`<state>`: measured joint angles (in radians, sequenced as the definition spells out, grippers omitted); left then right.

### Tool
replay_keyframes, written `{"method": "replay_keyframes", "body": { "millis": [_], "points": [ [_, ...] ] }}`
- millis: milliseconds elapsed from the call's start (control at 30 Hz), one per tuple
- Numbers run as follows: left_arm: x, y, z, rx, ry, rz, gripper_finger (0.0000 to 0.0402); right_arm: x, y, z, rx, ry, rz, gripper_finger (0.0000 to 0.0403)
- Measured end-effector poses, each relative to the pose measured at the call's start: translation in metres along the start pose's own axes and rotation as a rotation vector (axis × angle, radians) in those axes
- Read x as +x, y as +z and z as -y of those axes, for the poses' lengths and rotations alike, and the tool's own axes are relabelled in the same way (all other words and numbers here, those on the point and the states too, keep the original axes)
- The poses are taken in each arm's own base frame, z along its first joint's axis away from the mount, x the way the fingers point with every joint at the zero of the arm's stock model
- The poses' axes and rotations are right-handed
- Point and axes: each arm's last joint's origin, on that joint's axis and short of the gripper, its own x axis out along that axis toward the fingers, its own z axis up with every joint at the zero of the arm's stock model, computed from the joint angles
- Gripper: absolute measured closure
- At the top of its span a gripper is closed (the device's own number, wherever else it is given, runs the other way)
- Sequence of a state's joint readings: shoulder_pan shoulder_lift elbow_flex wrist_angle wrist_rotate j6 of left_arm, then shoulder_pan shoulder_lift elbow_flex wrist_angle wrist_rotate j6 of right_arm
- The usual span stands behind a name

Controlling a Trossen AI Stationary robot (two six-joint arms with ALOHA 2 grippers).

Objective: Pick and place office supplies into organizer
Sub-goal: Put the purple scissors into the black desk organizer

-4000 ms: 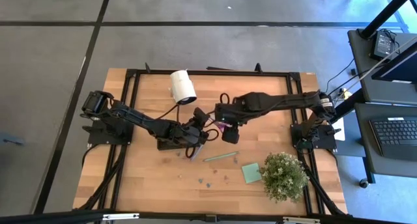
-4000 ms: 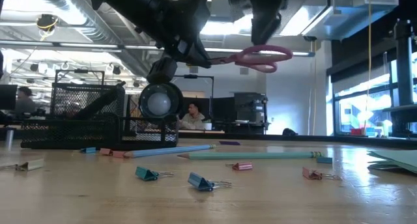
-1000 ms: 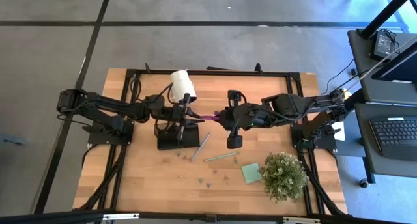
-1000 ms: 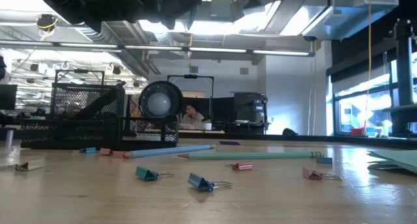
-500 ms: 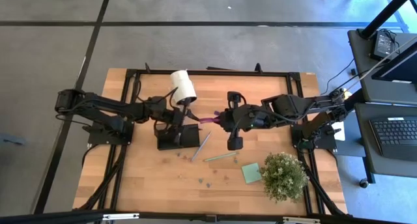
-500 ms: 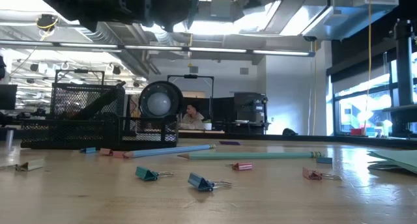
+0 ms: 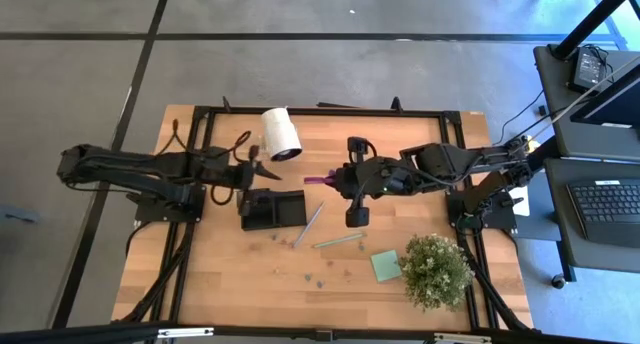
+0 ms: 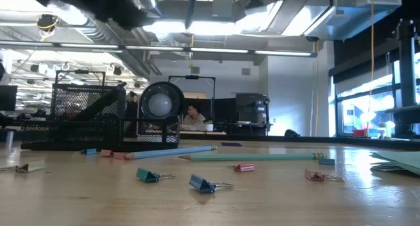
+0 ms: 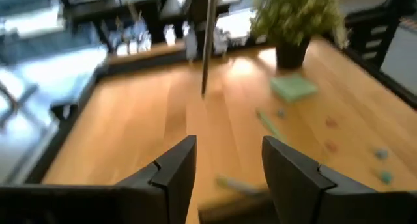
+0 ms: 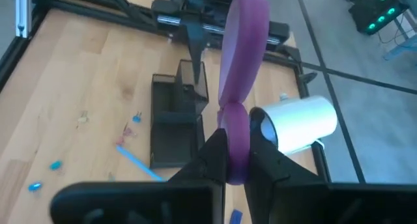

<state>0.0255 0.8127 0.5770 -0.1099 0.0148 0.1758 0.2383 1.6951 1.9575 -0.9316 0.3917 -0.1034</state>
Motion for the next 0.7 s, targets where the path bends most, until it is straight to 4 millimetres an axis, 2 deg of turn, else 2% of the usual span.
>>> {"method": "replay_keyframes", "body": {
  "millis": [167,267,433,567,700],
  "points": [
    [-0.02,-0.006,0.004,-0.103,0.014,-0.065,0.0243,0.025,0.007,0.007,-0.01,0.124,0.08,0.0374],
    [-0.03,-0.011,0.006,-0.182,0.017,-0.106,0.0245,0.043,0.013,0.01,-0.037,0.142,0.14,0.0374],
    [-0.048,-0.021,0.004,-0.308,0.158,-0.173,0.0245,0.08,0.008,0.01,-0.076,0.208,0.127,0.0374],
    [-0.058,-0.027,0.0,-0.327,0.296,-0.198,0.0245,0.103,0.007,0.006,-0.118,0.212,0.147,0.0374],
    [-0.062,-0.028,0.0,-0.323,0.321,-0.192,0.0245,0.115,0.009,0.002,-0.171,0.202,0.186,0.0374]
  ]
}}
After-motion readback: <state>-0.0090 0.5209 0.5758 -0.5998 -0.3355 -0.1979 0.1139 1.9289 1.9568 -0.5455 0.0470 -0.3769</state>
